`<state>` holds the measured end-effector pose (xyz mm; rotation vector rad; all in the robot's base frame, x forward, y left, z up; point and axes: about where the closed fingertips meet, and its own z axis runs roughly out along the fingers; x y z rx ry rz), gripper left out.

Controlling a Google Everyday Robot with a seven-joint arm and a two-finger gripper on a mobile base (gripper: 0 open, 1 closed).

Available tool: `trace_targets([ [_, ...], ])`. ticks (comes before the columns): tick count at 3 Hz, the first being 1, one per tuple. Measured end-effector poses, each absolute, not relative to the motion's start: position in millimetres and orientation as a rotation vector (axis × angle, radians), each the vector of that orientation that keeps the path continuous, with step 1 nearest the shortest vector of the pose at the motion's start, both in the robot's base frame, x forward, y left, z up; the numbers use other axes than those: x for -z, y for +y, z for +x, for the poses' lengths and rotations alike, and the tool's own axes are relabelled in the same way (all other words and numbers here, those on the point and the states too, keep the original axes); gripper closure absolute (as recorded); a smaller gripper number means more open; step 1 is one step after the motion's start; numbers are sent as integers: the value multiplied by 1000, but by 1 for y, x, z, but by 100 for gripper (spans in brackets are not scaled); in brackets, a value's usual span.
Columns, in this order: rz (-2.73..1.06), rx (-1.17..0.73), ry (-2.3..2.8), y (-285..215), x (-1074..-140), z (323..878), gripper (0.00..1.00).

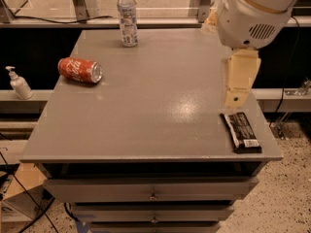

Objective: Place coke can upright

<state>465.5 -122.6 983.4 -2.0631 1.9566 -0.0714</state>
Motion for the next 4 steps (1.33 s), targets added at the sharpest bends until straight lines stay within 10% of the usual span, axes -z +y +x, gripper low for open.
trace_targets([
  [4, -2260, -180, 1475, 94, -961, 525, 0],
])
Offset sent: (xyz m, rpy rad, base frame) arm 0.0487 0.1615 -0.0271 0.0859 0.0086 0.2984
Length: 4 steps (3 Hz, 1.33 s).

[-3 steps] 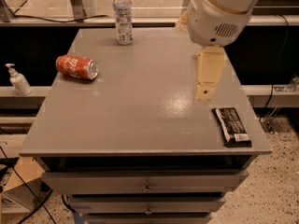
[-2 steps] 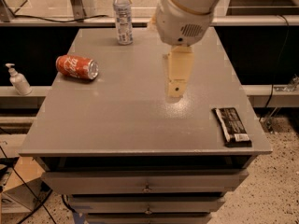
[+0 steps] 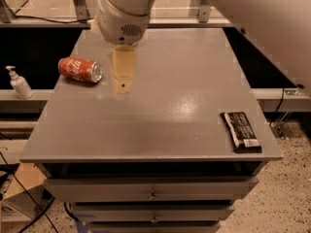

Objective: Place coke can upright

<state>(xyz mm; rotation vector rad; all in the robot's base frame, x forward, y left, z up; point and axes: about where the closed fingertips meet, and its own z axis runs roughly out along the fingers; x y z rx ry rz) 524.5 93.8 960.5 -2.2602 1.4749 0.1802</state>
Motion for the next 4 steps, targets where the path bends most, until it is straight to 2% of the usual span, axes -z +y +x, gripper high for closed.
trace_targets([
  [2, -2263, -205, 1497, 109, -952, 531, 0],
  [4, -2286, -260, 1399, 174, -937, 568, 0],
])
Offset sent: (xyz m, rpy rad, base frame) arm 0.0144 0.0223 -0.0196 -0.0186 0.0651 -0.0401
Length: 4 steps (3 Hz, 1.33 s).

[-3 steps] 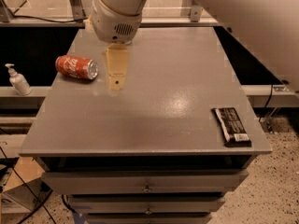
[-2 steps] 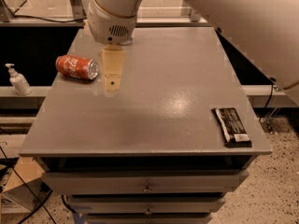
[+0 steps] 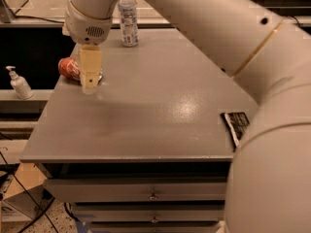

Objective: Place coke can upright

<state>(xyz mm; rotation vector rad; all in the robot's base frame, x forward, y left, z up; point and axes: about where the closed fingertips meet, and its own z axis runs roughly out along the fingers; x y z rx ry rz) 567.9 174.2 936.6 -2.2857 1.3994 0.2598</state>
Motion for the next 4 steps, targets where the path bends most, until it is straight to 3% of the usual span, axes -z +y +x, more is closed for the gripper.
trace_targets([
  [2, -2294, -270, 1399, 235, -914, 612, 0],
  [4, -2244, -90, 1603, 244, -882, 649, 0],
])
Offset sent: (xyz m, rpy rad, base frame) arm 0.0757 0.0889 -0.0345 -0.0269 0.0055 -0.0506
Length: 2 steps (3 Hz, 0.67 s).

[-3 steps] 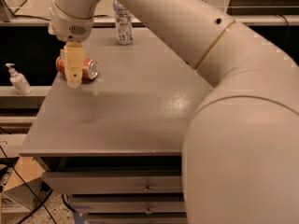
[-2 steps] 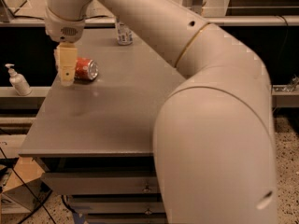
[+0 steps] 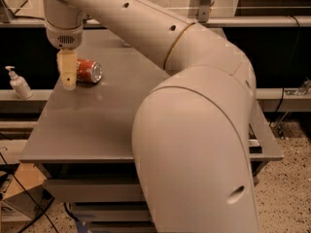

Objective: Place coke can upright

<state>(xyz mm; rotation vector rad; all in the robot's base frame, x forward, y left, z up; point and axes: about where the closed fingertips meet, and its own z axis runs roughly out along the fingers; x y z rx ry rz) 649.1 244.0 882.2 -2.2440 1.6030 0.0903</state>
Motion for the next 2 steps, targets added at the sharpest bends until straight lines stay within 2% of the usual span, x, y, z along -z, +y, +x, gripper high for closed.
trace_targets([
  [2, -2307, 79, 1786, 223, -835, 666, 0],
])
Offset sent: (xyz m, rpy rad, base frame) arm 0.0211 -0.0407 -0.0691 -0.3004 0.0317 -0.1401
